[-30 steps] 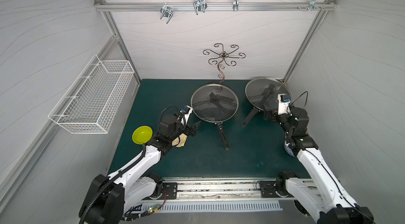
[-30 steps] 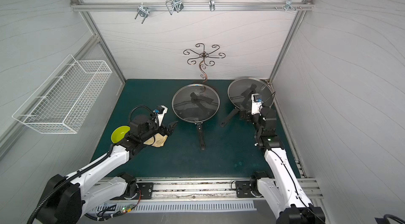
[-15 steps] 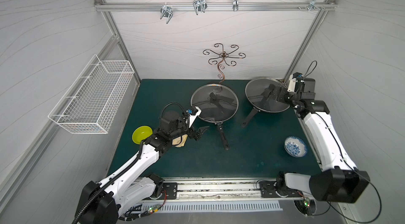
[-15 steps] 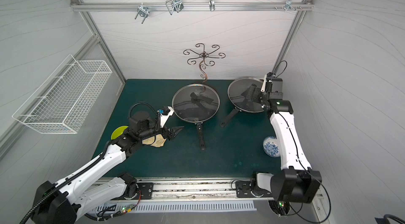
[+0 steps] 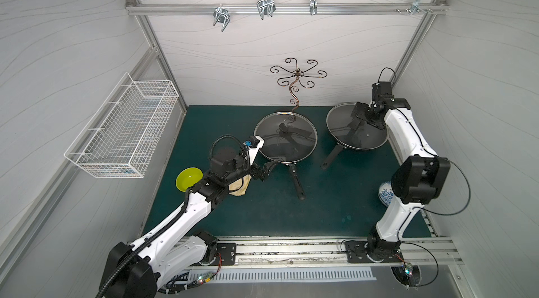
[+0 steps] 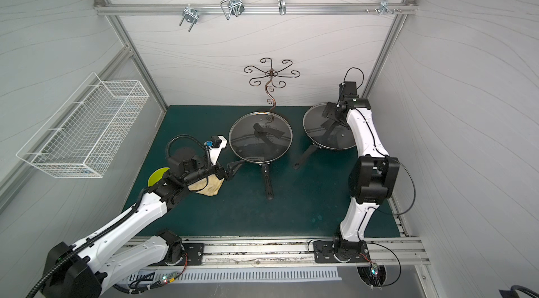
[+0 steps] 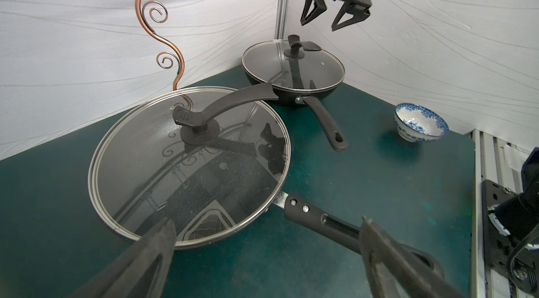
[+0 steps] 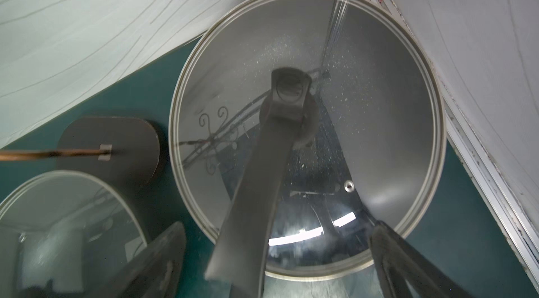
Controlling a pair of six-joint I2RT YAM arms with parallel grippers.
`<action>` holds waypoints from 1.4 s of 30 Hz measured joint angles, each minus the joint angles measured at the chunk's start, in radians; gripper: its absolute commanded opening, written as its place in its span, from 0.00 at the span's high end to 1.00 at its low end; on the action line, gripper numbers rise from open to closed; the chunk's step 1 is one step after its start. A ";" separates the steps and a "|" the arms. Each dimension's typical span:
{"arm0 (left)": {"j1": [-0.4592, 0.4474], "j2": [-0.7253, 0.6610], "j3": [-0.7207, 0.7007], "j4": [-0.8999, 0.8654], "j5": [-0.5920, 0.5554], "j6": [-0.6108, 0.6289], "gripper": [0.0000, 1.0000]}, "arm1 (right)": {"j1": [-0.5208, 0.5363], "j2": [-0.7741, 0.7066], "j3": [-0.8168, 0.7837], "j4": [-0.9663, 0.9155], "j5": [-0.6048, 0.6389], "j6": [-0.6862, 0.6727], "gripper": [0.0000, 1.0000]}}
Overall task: Wipe the pot lid with a cloth
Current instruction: Pick up the pot lid from the cooking pot.
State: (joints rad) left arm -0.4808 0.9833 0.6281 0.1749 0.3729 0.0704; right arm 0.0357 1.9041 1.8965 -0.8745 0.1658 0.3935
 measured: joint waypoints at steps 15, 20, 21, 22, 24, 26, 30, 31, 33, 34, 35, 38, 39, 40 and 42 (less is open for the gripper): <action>0.000 0.024 0.000 0.008 -0.038 -0.006 0.00 | 0.026 0.372 0.414 -0.231 0.103 0.048 0.37; 0.000 0.022 0.000 0.007 -0.066 -0.020 0.00 | 0.006 0.391 0.414 -0.242 0.056 0.053 0.52; 0.000 0.019 0.000 0.007 -0.072 -0.021 0.00 | 0.003 0.392 0.415 -0.241 0.048 0.052 0.57; 0.000 0.016 -0.001 0.006 -0.079 -0.021 0.00 | 0.002 0.392 0.415 -0.241 0.040 0.049 0.64; 0.000 0.005 -0.002 0.003 -0.091 -0.022 0.00 | 0.001 0.392 0.418 -0.258 0.047 0.043 0.71; 0.000 -0.005 -0.002 0.001 -0.100 -0.021 0.00 | -0.005 0.392 0.422 -0.260 0.028 0.003 0.75; 0.000 -0.014 -0.003 -0.006 -0.111 -0.021 0.00 | -0.014 0.389 0.415 -0.262 0.011 -0.060 0.86; 0.000 -0.016 -0.004 -0.008 -0.112 -0.021 0.00 | -0.018 0.381 0.401 -0.255 0.002 -0.077 0.87; 0.000 -0.021 -0.009 -0.011 -0.116 -0.021 0.00 | -0.027 0.357 0.361 -0.236 -0.015 -0.117 0.93; 0.000 -0.024 -0.011 -0.013 -0.118 -0.021 0.00 | -0.031 0.343 0.336 -0.225 -0.026 -0.144 0.94; 0.000 -0.027 -0.013 -0.013 -0.119 -0.020 0.00 | -0.033 0.328 0.311 -0.214 -0.035 -0.167 0.95; 0.000 -0.033 -0.016 -0.022 -0.123 -0.018 0.00 | -0.036 0.271 0.220 -0.180 -0.075 -0.251 0.96; 0.000 -0.034 -0.016 -0.026 -0.123 -0.017 0.00 | -0.037 0.251 0.186 -0.172 -0.090 -0.278 0.96; 0.000 -0.035 -0.017 -0.028 -0.123 -0.016 0.00 | -0.036 0.230 0.155 -0.168 -0.103 -0.305 0.95; 0.000 -0.040 -0.021 -0.037 -0.124 -0.014 0.00 | -0.036 0.200 0.114 -0.167 -0.120 -0.352 0.92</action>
State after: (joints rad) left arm -0.4808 0.9432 0.6071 0.1383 0.2485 0.0559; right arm -0.0006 2.1040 2.0109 -1.0416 0.0456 0.0410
